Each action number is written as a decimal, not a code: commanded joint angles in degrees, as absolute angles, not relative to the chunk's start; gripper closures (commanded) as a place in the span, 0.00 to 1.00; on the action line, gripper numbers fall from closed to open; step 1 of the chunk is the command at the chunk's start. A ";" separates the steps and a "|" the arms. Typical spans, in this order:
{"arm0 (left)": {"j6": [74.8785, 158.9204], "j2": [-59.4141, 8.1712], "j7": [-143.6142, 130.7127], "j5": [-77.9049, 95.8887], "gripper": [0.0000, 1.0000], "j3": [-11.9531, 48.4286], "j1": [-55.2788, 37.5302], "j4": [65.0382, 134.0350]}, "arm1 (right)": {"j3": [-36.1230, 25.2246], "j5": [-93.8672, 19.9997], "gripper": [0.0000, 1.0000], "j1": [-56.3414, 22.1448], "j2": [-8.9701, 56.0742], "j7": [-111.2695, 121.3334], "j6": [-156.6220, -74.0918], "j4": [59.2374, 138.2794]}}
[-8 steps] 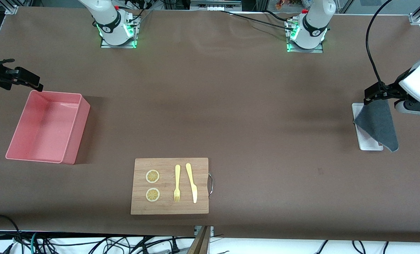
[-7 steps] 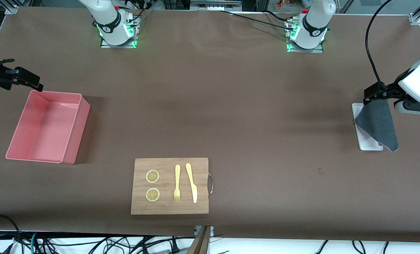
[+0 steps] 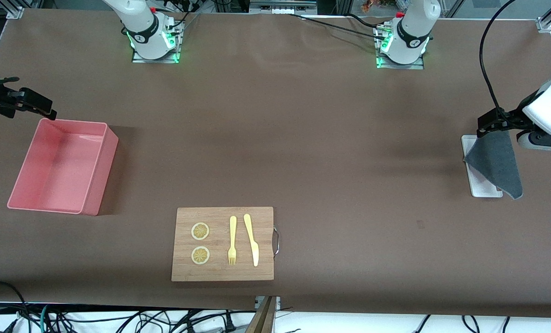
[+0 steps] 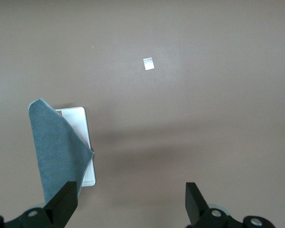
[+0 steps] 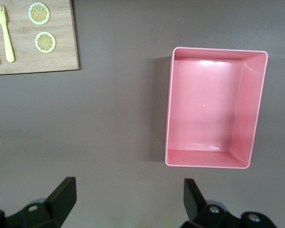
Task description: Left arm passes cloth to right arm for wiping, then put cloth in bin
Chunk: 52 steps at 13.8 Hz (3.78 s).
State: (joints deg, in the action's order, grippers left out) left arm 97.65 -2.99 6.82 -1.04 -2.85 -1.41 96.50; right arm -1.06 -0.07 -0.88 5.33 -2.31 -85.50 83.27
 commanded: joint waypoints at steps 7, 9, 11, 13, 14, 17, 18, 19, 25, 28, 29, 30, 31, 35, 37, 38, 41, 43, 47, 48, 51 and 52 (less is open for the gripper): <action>95.54 -3.78 6.59 -0.44 0.00 -3.69 -1.41 96.06 | -1.14 0.09 0.00 -0.62 5.36 -1.67 -85.52 82.88; 95.54 -3.95 6.59 -0.44 0.00 -3.69 -0.62 95.98 | -1.14 0.09 0.00 -0.79 5.36 -1.76 -85.52 82.88; 95.54 -4.04 6.59 -0.53 0.00 -3.60 -0.70 95.98 | -1.14 0.09 0.00 -0.70 5.36 -1.67 -85.52 82.88; 94.66 -4.83 6.68 -0.62 0.00 -3.69 -0.70 95.98 | -1.14 0.00 0.00 -0.62 5.36 -1.67 -85.52 82.88; 94.48 -5.18 6.68 -0.88 0.00 -3.69 -0.62 95.98 | -1.14 0.00 0.00 -0.62 5.36 -1.67 -85.52 82.88; 94.48 -6.06 7.29 -2.89 0.00 -3.78 1.04 96.06 | -1.14 0.00 0.00 -0.62 5.36 -1.67 -85.52 82.88; 94.48 -6.50 7.73 -3.34 0.00 -3.78 2.10 95.98 | -1.14 0.00 0.00 -0.62 5.36 -1.67 -85.52 82.88; 94.83 -6.94 10.00 -3.43 0.00 -3.69 3.59 95.98 | -1.14 0.00 0.00 -0.62 5.36 -1.67 -85.60 82.88; 94.75 -13.71 27.59 -3.43 0.00 -3.78 15.45 92.19 | -1.14 0.00 0.00 -0.62 5.36 -1.76 -85.52 82.88; 95.09 -14.76 31.61 -3.86 0.00 -3.78 19.76 93.08 | -1.14 0.00 0.00 -0.79 5.36 -1.93 -85.52 82.97; 96.23 -15.98 34.95 -4.48 0.00 -3.78 21.34 92.47 | -1.14 0.00 0.00 -0.62 5.36 -1.76 -85.52 82.88; 98.85 -16.95 38.46 -4.74 0.00 -3.78 23.18 92.37 | -1.14 0.00 0.00 -0.62 5.36 -1.93 -85.52 82.88; 101.75 -18.35 41.98 -4.66 0.00 -3.69 24.60 92.37 | -1.14 0.00 0.00 -0.70 5.36 -1.93 -85.52 82.88; 111.96 -28.53 46.67 -2.30 0.00 -3.43 30.22 89.40 | -1.23 0.00 0.00 -0.62 5.36 -1.93 -85.52 82.88; 112.15 -33.29 46.84 4.02 0.00 -3.52 30.76 86.59 | -1.23 0.00 0.00 -0.62 5.36 -1.93 -85.52 82.88; 112.15 -34.79 46.85 5.00 0.00 -3.52 31.28 86.14 | -1.23 0.00 0.00 -0.62 5.36 -1.93 -85.52 82.88; 111.97 -37.61 46.85 9.65 0.00 -3.52 32.60 86.04 | -1.23 0.00 0.00 -0.62 5.36 -1.93 -85.61 82.88; 111.97 -39.54 47.54 11.85 0.01 -3.43 33.57 86.04 | -1.23 0.00 0.00 -0.70 5.36 -1.93 -85.61 82.88; 111.97 -42.27 50.10 16.69 0.07 -3.43 34.45 86.04 | -1.14 0.00 0.00 -0.70 5.36 -1.93 -85.61 82.88; 111.89 -42.62 50.10 17.66 0.08 -3.43 34.89 86.04 | -1.23 0.00 0.00 -0.62 5.36 -1.93 -85.52 82.88; 111.80 -43.59 50.10 18.28 0.23 -3.43 35.33 86.04 | -1.23 0.00 0.00 -0.70 5.36 -1.93 -85.61 82.88; 111.80 -43.94 50.10 18.54 0.26 -3.43 35.33 86.04 | -1.23 0.00 0.00 -0.70 5.36 -1.93 -85.61 82.88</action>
